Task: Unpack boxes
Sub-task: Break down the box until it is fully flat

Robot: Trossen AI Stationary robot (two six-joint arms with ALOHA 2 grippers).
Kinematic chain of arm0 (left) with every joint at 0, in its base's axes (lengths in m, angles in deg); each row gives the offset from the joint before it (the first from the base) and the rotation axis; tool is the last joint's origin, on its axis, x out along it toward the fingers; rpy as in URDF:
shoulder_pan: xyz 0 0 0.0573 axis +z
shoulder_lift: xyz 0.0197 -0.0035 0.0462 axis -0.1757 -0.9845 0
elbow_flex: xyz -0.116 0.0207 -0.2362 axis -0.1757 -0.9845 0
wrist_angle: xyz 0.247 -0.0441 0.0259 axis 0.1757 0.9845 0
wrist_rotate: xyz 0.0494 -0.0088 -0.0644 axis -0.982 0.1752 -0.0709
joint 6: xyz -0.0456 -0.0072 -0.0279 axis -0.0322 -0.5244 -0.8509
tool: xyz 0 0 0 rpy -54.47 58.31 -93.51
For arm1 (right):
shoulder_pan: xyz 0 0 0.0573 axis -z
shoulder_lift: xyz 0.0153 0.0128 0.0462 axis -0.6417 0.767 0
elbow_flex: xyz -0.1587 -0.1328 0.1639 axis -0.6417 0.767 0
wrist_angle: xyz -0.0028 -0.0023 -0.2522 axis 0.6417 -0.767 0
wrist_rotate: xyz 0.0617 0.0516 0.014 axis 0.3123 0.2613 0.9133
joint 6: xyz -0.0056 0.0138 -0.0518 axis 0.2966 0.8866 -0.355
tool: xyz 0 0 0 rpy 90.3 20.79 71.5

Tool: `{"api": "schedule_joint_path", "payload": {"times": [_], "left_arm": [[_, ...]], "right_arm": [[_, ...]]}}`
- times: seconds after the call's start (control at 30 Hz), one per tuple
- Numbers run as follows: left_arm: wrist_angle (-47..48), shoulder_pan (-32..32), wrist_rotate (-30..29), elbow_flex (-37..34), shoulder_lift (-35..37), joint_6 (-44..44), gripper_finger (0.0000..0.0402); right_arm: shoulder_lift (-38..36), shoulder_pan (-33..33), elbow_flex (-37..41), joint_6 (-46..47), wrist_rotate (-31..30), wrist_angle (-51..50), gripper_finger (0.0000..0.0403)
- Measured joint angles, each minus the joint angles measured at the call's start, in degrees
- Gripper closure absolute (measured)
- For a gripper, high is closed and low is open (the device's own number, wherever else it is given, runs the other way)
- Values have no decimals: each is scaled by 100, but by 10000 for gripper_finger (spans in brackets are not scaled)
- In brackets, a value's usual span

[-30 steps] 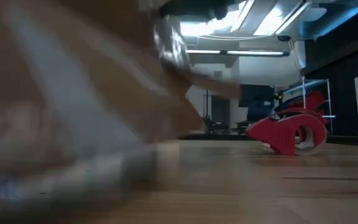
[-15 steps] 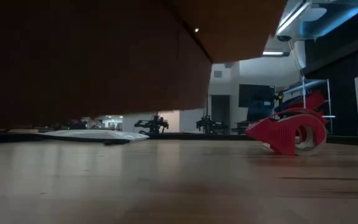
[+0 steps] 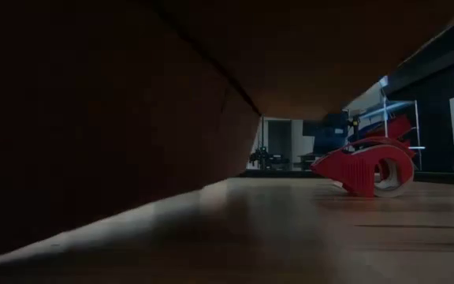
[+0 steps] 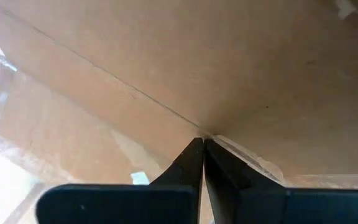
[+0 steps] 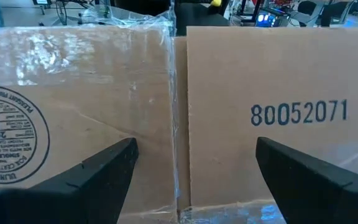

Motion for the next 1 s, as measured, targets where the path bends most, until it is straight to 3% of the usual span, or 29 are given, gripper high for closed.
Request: {"api": "schedule_joint_path", "payload": {"times": [0.43,0.7,1.0], "left_arm": [[-678,0,22,-17,-30,-333,402],[-810,-10,35,-15,-13,-526,402],[-823,-15,24,1,-13,-1280,402]], "right_arm": [[-26,-11,-2,-26,-80,213,82],[-13,-22,11,-1168,-148,812,82],[-107,-62,11,-1227,-187,830,82]]}}
